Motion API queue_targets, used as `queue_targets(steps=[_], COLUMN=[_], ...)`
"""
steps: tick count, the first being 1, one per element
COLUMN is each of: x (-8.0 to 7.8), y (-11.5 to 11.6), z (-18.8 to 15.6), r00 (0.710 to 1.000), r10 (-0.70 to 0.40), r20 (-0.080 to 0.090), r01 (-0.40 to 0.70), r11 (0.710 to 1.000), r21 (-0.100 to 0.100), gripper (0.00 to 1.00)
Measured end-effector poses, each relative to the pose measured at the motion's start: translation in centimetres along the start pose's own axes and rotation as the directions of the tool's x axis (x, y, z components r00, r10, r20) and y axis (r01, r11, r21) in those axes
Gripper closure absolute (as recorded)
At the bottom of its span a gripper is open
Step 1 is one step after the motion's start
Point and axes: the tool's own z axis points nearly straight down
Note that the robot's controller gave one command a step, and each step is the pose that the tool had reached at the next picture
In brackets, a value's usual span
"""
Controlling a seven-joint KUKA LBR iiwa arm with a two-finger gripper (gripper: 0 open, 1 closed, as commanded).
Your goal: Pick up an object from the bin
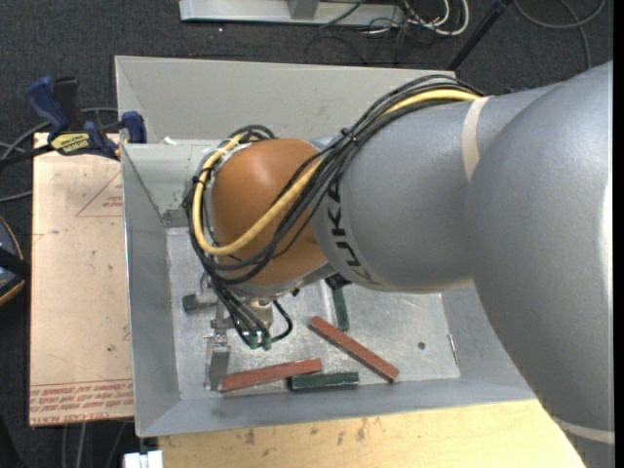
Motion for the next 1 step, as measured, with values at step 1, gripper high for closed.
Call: queue_targets(steps=[1], x=[-0.24], y=[-0.12], z=[-0.43], r00=[1.0], r10=[0.005], r20=[0.007], r01=[-0.005], r11=[1.0], r21=[-0.002], gripper=[0.0])
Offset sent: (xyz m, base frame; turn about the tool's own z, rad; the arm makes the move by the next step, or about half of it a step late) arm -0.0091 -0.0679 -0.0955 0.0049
